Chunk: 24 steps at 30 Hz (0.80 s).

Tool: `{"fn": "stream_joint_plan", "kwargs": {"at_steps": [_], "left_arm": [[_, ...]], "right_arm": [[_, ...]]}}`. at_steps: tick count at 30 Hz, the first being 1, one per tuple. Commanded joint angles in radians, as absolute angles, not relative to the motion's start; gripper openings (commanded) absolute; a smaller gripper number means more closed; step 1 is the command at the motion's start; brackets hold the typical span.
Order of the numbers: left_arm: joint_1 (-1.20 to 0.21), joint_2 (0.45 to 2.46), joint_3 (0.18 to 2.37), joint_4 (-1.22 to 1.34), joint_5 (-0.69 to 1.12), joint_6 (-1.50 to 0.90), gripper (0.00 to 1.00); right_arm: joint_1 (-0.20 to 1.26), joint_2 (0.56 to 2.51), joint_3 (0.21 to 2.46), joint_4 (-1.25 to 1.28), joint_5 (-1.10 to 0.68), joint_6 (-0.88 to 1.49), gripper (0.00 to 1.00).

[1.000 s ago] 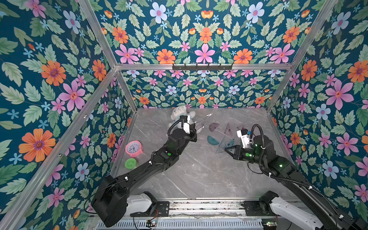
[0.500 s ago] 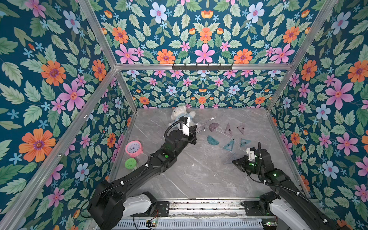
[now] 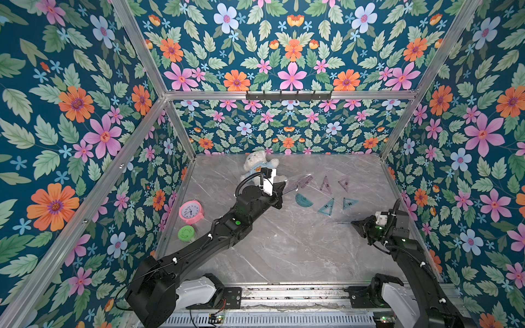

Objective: Open the ruler set and take out the ruler
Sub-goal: Place the ruler at the center of the board.

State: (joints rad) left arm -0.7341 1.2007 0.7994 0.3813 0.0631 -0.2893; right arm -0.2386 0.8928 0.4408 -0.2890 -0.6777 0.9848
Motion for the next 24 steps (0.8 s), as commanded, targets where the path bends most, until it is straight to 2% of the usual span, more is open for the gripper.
{"fn": "stream_joint_plan", "kwargs": {"at_steps": [1,8,14,24], "left_arm": [[-0.733,1.189,0.795,0.401,0.087,-0.3,0.0],[-0.733,1.196,0.808,0.388,0.123,-0.285,0.0],[-0.733,1.218,0.821,0.356,0.147,-0.281,0.0],[-0.733,1.247,0.856,0.314,0.164,-0.257,0.0]], "right_arm": [[-0.291,0.96,0.467,-0.319,-0.761,0.909,0.02],[-0.315,1.127,0.54,-0.312,-0.774,0.83,0.02],[-0.369,1.14,0.543,-0.295,-0.711,0.817,0.02],[-0.408,1.279,0.574,-0.243,-0.726,0.764,0.02]]}}
